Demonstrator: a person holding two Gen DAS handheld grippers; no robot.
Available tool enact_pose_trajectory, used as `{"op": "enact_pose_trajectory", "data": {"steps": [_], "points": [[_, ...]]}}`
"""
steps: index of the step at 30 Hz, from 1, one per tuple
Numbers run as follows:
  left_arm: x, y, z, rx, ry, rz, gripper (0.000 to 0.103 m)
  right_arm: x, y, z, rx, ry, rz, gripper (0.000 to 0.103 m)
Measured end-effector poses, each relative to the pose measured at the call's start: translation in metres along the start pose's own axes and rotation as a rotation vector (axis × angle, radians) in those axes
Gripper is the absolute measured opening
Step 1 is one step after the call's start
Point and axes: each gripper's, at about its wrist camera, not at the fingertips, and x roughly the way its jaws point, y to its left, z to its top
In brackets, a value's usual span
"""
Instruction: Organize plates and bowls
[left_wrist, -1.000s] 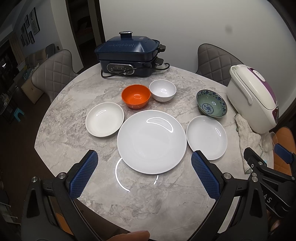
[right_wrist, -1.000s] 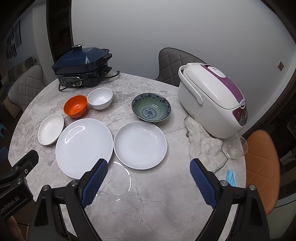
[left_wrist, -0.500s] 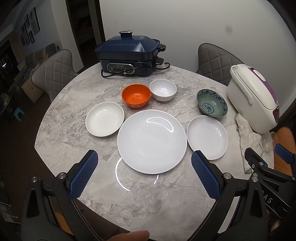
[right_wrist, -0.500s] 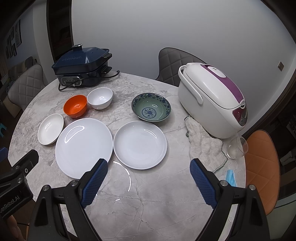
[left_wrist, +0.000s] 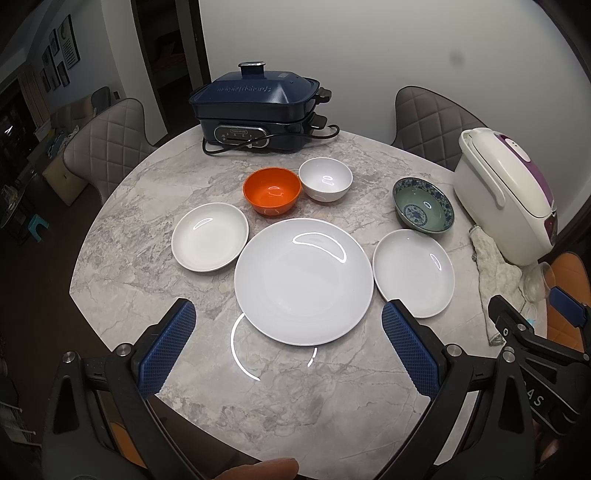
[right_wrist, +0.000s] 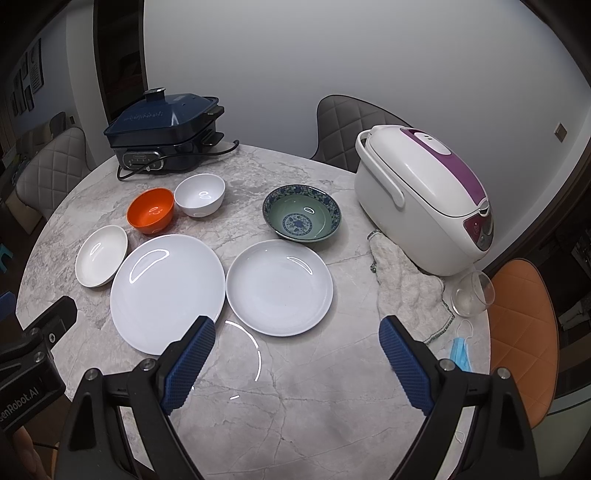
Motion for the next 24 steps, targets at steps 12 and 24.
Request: {"op": "enact_pose_trajectory", "data": {"steps": [12, 24], "points": [[0.010, 0.007, -0.014, -0.005, 0.001, 0.003, 0.102, -0.002, 0.002, -0.002, 0.000, 0.001, 0.000, 0.092], [0.027, 0.031, -0.048, -0.060, 0.040, -0.026, 0.102, 0.023, 0.001, -0.015, 0.038, 0.068, 0.282, 0.092]]}}
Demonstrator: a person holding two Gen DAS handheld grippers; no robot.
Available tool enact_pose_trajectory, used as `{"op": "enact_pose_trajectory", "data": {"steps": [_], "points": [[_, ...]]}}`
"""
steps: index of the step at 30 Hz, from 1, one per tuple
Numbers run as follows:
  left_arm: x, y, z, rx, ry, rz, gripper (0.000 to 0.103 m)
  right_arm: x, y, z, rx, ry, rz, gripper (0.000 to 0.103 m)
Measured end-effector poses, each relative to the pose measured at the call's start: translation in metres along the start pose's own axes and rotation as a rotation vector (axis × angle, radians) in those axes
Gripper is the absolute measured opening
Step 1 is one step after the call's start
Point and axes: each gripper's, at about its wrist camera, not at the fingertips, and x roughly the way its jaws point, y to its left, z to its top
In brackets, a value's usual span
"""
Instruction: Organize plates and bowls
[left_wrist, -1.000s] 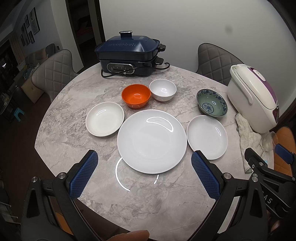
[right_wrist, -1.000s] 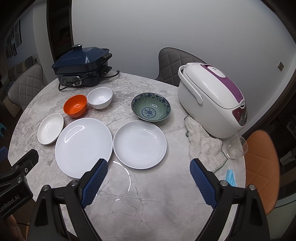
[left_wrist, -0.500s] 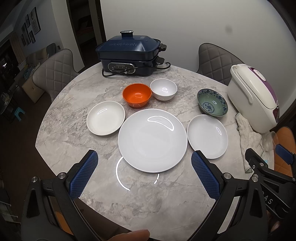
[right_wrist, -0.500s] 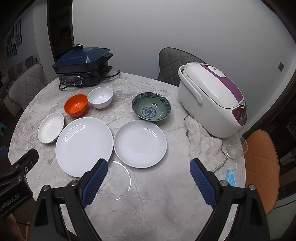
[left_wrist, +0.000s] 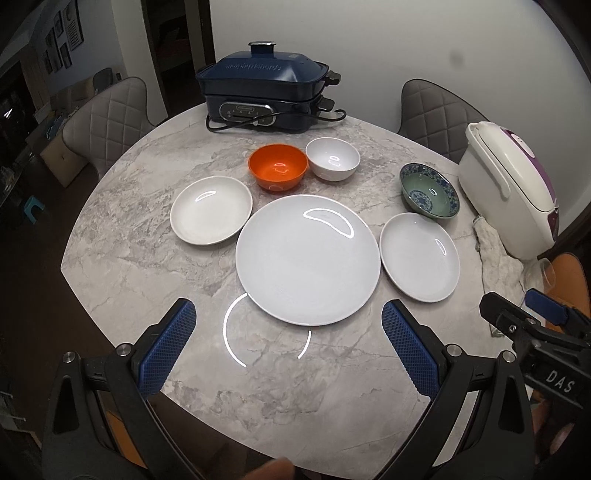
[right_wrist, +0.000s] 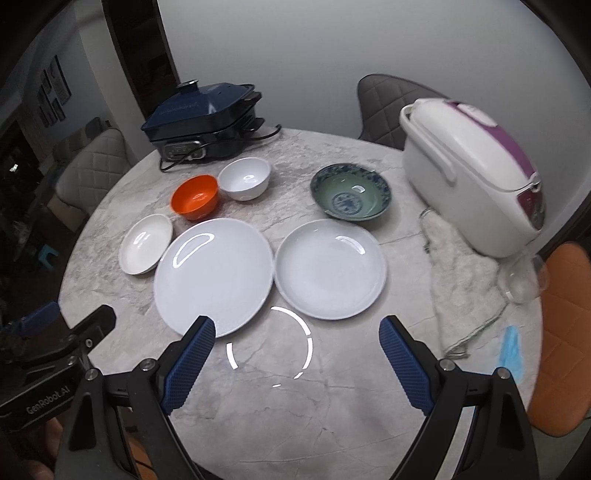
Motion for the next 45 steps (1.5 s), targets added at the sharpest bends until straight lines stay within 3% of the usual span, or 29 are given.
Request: {"op": "enact_pose_trajectory", "data": {"steps": [2, 6, 11, 13, 15, 17, 20, 23, 25, 27, 29, 32, 36, 38, 42, 45], "points": [[0.008, 0.015, -0.013, -0.032, 0.024, -0.042, 0.101, 0.011, -0.004, -0.006, 0.031, 0.027, 0.112, 0.092], [0.039, 0.058, -0.035, -0.197, 0.130, -0.180, 0.101, 0.036, -0.013, -0.011, 0.132, 0.068, 0.350, 0.089], [0.084, 0.082, -0.043, -0.132, 0.179, -0.345, 0.102, 0.067, -0.017, -0.012, 0.255, 0.107, 0.509, 0.089], [0.113, 0.088, -0.035, -0.094, 0.303, -0.401, 0.101, 0.082, -0.022, -0.010, 0.354, 0.109, 0.583, 0.090], [0.143, 0.105, -0.021, -0.142, 0.399, -0.431, 0.097, 0.099, -0.022, -0.005, 0.433, 0.140, 0.626, 0.093], [0.161, 0.127, -0.003, -0.165, 0.376, -0.461, 0.095, 0.107, -0.014, 0.008, 0.408, 0.145, 0.609, 0.093], [0.183, 0.143, 0.020, -0.102, 0.347, -0.431, 0.095, 0.120, 0.004, 0.041, 0.253, 0.187, 0.564, 0.091], [0.207, 0.154, 0.029, -0.118, 0.361, -0.420, 0.095, 0.143, 0.007, 0.077, 0.146, 0.229, 0.499, 0.082], [0.222, 0.158, 0.030, -0.158, 0.381, -0.436, 0.095, 0.155, 0.005, 0.098, 0.074, 0.247, 0.499, 0.082], [0.234, 0.157, 0.029, -0.172, 0.393, -0.442, 0.091, 0.170, 0.003, 0.116, 0.013, 0.286, 0.516, 0.080], [0.242, 0.153, 0.030, -0.159, 0.410, -0.420, 0.078, 0.188, 0.003, 0.130, -0.062, 0.325, 0.518, 0.078], [0.246, 0.149, 0.028, -0.160, 0.417, -0.405, 0.077, 0.219, 0.004, 0.140, -0.152, 0.402, 0.497, 0.070], [0.255, 0.136, 0.024, -0.178, 0.431, -0.429, 0.075, 0.247, 0.006, 0.145, -0.195, 0.465, 0.537, 0.070], [0.257, 0.135, 0.018, -0.202, 0.450, -0.472, 0.066, 0.257, 0.010, 0.145, -0.221, 0.492, 0.567, 0.070], [0.266, 0.132, 0.018, -0.214, 0.469, -0.474, 0.064, 0.275, 0.007, 0.145, -0.240, 0.543, 0.586, 0.069], [0.271, 0.134, 0.018, -0.233, 0.476, -0.486, 0.055, 0.284, 0.006, 0.147, -0.248, 0.568, 0.597, 0.068]]}}
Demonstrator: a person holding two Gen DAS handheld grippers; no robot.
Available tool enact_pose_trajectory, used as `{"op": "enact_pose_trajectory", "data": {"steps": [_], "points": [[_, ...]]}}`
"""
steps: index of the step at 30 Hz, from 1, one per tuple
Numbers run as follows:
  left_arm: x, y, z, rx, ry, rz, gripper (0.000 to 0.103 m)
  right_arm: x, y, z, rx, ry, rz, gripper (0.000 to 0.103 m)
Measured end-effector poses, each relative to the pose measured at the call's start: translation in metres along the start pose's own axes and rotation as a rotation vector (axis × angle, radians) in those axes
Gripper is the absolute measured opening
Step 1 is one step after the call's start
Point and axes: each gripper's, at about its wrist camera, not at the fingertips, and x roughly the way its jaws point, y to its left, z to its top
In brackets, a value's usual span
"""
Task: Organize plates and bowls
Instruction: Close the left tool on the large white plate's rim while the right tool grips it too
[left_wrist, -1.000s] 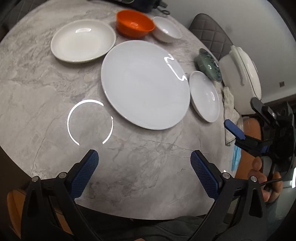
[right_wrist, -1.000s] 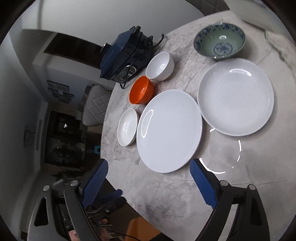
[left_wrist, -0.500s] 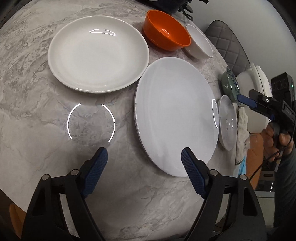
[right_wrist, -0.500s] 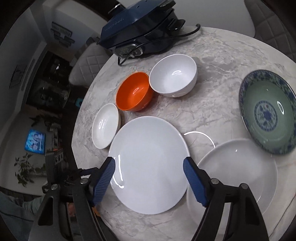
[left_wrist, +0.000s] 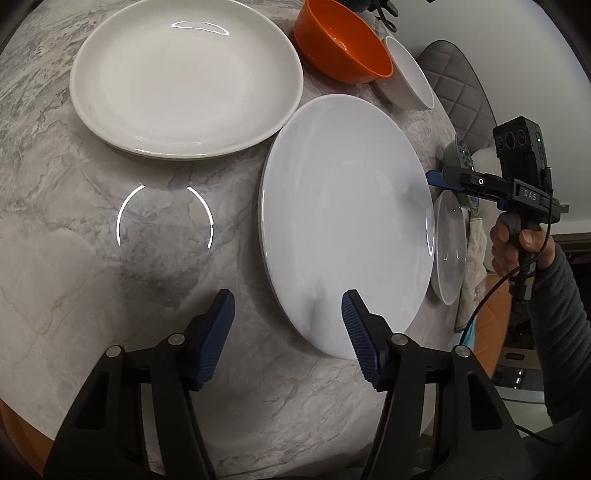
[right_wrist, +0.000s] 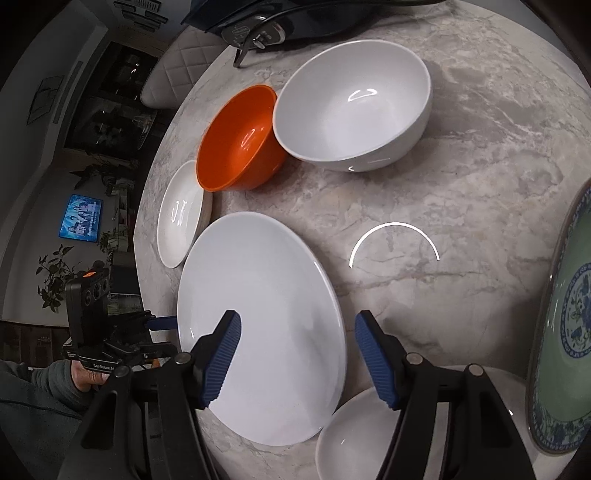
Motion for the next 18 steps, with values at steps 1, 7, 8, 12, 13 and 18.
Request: {"op": "enact_pose_trajectory", "data": {"steps": [1, 7, 8, 12, 13, 18], "points": [[0.000, 0.003, 0.000, -0.004, 0.005, -0.010, 0.053, 0.002, -0.001, 0.002, -0.001, 0.011, 0.001, 0.068], [0.009, 0.004, 0.003, -0.020, 0.028, -0.011, 0.035, 0.012, -0.007, 0.009, -0.035, 0.118, -0.007, 0.059], [0.009, 0.004, 0.004, -0.023, 0.026, -0.013, 0.035, 0.015, -0.005, 0.010, -0.037, 0.133, -0.007, 0.058], [0.009, 0.006, 0.008, -0.024, 0.020, -0.016, 0.035, 0.018, -0.010, 0.007, -0.036, 0.163, 0.004, 0.052], [0.010, 0.005, 0.009, -0.025, 0.018, -0.019, 0.035, 0.019, -0.009, 0.008, -0.037, 0.165, 0.007, 0.051], [0.006, 0.010, 0.006, -0.029, 0.021, -0.038, 0.032, 0.020, -0.010, 0.010, -0.035, 0.167, 0.014, 0.047]]}}
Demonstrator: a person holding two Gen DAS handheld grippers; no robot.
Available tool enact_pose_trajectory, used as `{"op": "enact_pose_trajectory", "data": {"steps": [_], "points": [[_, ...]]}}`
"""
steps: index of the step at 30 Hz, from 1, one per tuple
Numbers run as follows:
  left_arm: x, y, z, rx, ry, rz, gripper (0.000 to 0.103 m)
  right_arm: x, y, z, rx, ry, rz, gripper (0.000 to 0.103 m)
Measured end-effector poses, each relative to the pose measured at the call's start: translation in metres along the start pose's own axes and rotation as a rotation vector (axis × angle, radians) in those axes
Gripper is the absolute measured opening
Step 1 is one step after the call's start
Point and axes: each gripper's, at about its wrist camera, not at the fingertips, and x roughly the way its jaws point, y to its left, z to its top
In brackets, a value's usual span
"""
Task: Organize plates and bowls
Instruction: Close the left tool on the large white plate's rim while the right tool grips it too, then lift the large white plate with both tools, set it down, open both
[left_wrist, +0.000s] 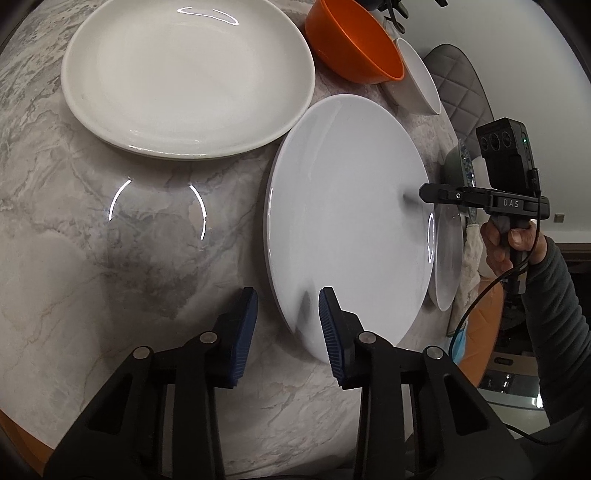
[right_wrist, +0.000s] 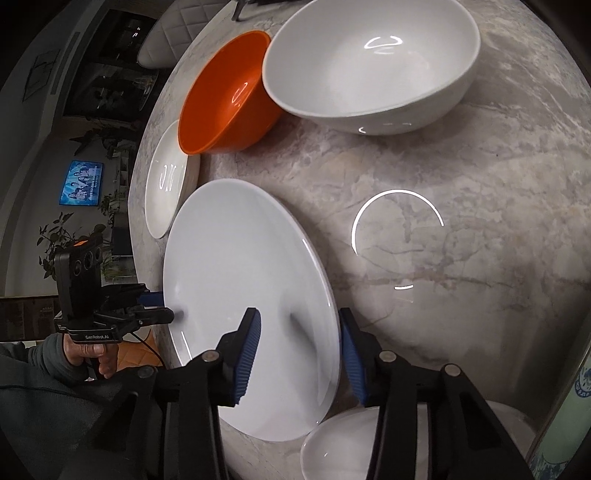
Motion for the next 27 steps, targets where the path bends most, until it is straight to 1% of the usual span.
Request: {"op": "enact_pose_trajectory", "data": {"steps": [5, 8, 10, 12, 13, 14, 15, 16, 21, 27], "points": [[-0.002, 0.003, 0.002, -0.025, -0.010, -0.030, 0.024, -0.005, -0.004, 0.000, -0.004, -0.023, 0.000, 0.045], [-0.005, 0.007, 0.003, -0.044, -0.010, -0.041, 0.024, -0.005, -0.004, 0.000, -0.009, -0.025, 0.001, 0.045], [-0.005, 0.007, 0.003, -0.052, -0.010, -0.048, 0.024, -0.006, -0.005, 0.000, -0.009, -0.021, -0.003, 0.043], [-0.005, 0.009, 0.002, -0.065, -0.009, -0.051, 0.022, -0.005, -0.005, 0.000, -0.006, -0.012, -0.009, 0.036], [-0.006, 0.011, 0.002, -0.072, -0.011, -0.043, 0.017, -0.004, -0.005, 0.001, -0.009, -0.004, -0.020, 0.033], [-0.006, 0.013, 0.001, -0.073, -0.012, -0.030, 0.010, -0.004, -0.004, 0.001, -0.012, -0.001, -0.034, 0.028], [-0.007, 0.016, 0.000, -0.079, -0.016, -0.035, 0.010, -0.004, -0.005, 0.001, -0.012, 0.005, -0.051, 0.020], [-0.007, 0.019, 0.000, -0.093, -0.019, -0.046, 0.010, -0.004, -0.006, 0.002, -0.010, 0.014, -0.058, 0.019], [-0.009, 0.020, -0.001, -0.102, -0.022, -0.044, 0.010, -0.004, -0.003, 0.002, -0.023, 0.039, -0.070, 0.018], [-0.007, 0.015, 0.001, -0.114, -0.016, -0.034, 0.010, -0.003, -0.003, 0.001, 0.001, 0.033, -0.080, 0.019]]}}
